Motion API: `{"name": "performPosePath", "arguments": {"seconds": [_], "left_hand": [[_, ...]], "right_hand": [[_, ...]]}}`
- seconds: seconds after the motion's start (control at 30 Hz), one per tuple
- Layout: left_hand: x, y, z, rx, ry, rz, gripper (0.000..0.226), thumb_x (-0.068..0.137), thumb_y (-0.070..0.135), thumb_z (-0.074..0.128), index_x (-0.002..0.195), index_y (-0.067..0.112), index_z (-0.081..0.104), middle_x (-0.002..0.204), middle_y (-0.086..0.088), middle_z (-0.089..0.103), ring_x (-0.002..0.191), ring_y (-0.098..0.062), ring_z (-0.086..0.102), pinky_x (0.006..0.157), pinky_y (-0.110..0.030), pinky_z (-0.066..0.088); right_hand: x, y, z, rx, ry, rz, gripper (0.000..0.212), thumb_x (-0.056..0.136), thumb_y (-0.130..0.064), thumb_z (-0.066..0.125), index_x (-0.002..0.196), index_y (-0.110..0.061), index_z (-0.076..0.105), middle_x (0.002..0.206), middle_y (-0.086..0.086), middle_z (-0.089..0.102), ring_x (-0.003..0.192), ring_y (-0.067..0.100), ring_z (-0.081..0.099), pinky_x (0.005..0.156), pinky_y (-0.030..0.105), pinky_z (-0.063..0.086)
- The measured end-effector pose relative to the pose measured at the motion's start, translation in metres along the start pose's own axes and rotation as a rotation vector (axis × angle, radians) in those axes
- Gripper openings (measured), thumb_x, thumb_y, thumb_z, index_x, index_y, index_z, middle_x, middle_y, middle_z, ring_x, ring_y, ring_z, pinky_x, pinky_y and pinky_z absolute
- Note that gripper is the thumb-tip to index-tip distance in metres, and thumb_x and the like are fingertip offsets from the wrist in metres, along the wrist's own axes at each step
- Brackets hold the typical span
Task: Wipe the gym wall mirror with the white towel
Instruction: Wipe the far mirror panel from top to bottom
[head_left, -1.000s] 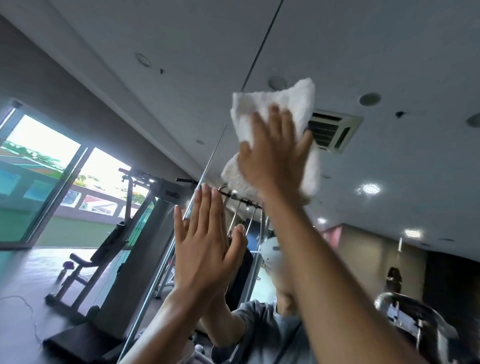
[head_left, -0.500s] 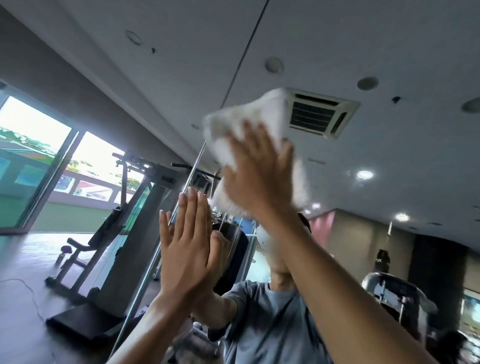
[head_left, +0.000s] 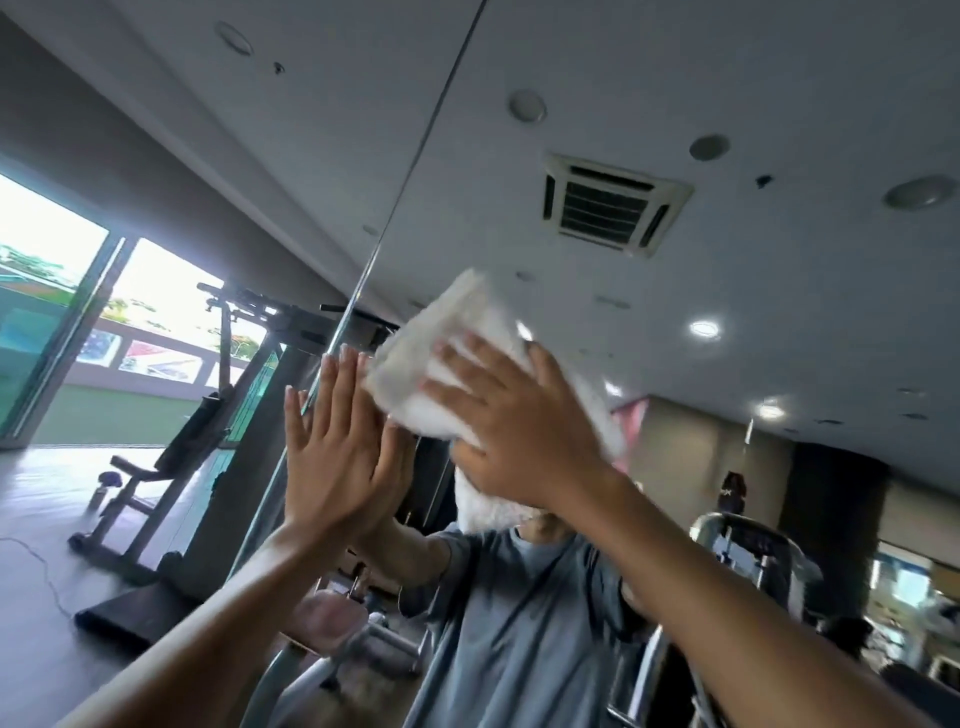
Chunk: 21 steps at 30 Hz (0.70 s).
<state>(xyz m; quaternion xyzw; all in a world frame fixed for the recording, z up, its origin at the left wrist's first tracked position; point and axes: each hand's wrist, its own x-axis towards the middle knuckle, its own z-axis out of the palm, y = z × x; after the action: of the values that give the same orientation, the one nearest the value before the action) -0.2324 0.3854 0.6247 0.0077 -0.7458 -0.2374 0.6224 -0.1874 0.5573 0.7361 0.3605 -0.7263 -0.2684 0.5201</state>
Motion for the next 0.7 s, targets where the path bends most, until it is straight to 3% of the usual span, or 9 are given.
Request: {"name": "performPosePath", "arguments": {"seconds": [0.03,0.1,0.2,0.3,0.37,0.47,0.53,0.6,0.7], "left_hand": [[-0.001,0.001,0.0,0.023,-0.018,-0.01,0.074,0.099,0.055,0.007,0.16,0.013,0.006,0.167,-0.003,-0.005,0.154,-0.013,-0.012,0.123,-0.053,-0.005],[-0.003,0.003,0.0,0.077,-0.04,-0.017,0.078,0.098,0.06,0.004,0.16,0.012,0.0,0.167,-0.005,-0.011,0.153,-0.015,-0.016,0.123,-0.051,-0.009],[-0.008,0.011,-0.001,0.078,-0.066,-0.045,0.081,0.097,0.06,0.005,0.159,0.009,-0.005,0.166,-0.009,-0.015,0.152,-0.017,-0.021,0.123,-0.05,-0.011],[-0.018,0.032,-0.001,0.028,-0.062,-0.071,0.081,0.096,0.056,0.006,0.158,0.005,-0.005,0.165,-0.012,-0.016,0.151,-0.018,-0.024,0.123,-0.048,-0.011],[-0.021,0.045,-0.001,0.0,-0.059,-0.069,0.08,0.096,0.053,0.007,0.158,0.003,-0.002,0.165,-0.015,-0.015,0.151,-0.02,-0.024,0.123,-0.048,-0.011],[-0.026,0.063,-0.001,-0.008,-0.066,0.019,0.076,0.097,0.049,0.011,0.159,0.005,0.002,0.165,-0.017,-0.011,0.153,-0.024,-0.018,0.122,-0.046,-0.015],[-0.028,0.076,0.001,-0.01,-0.024,0.112,0.072,0.099,0.043,0.018,0.158,0.005,0.007,0.166,-0.02,0.0,0.154,-0.027,-0.007,0.122,-0.044,-0.011],[-0.029,0.09,0.004,-0.033,-0.001,0.142,0.067,0.102,0.042,0.014,0.157,0.005,0.009,0.165,-0.019,0.006,0.155,-0.027,-0.002,0.122,-0.044,-0.011],[-0.033,0.114,0.011,-0.1,0.014,0.108,0.065,0.103,0.041,0.014,0.158,0.005,0.017,0.166,-0.018,0.01,0.155,-0.028,0.002,0.122,-0.043,-0.011]], "right_hand": [[-0.002,0.01,-0.007,-0.012,-0.076,-0.119,0.066,0.084,-0.047,0.032,0.148,-0.036,0.044,0.163,-0.004,0.028,0.151,0.018,0.022,0.114,0.058,0.018],[-0.001,0.05,-0.02,-0.058,-0.109,-0.138,0.067,0.084,-0.049,0.029,0.15,-0.041,0.036,0.164,-0.008,0.022,0.151,0.015,0.017,0.115,0.055,0.011],[-0.008,0.097,-0.037,-0.074,0.093,0.238,0.064,0.085,-0.044,0.029,0.148,-0.037,0.042,0.162,-0.004,0.031,0.149,0.02,0.026,0.109,0.056,0.025],[-0.021,0.07,-0.024,-0.015,0.291,0.617,0.063,0.089,-0.041,0.032,0.15,-0.03,0.041,0.163,0.0,0.029,0.15,0.023,0.023,0.113,0.055,0.021],[-0.034,0.041,-0.011,0.006,0.214,0.447,0.065,0.088,-0.043,0.033,0.152,-0.032,0.037,0.165,0.0,0.024,0.152,0.022,0.018,0.116,0.055,0.015],[-0.054,0.058,-0.013,-0.063,0.004,-0.211,0.06,0.085,-0.045,0.047,0.145,-0.037,0.049,0.16,-0.002,0.035,0.149,0.02,0.027,0.113,0.05,0.016],[-0.061,0.102,-0.028,-0.086,-0.035,-0.348,0.058,0.084,-0.043,0.05,0.142,-0.04,0.049,0.158,-0.005,0.038,0.147,0.018,0.029,0.115,0.052,0.014],[-0.076,0.139,-0.04,-0.058,0.081,-0.081,0.059,0.084,-0.039,0.047,0.143,-0.038,0.045,0.156,-0.003,0.042,0.145,0.02,0.033,0.112,0.062,0.025],[-0.1,0.14,-0.041,-0.03,0.369,0.604,0.058,0.087,-0.034,0.042,0.145,-0.031,0.047,0.157,-0.001,0.04,0.145,0.021,0.033,0.108,0.058,0.03]]}}
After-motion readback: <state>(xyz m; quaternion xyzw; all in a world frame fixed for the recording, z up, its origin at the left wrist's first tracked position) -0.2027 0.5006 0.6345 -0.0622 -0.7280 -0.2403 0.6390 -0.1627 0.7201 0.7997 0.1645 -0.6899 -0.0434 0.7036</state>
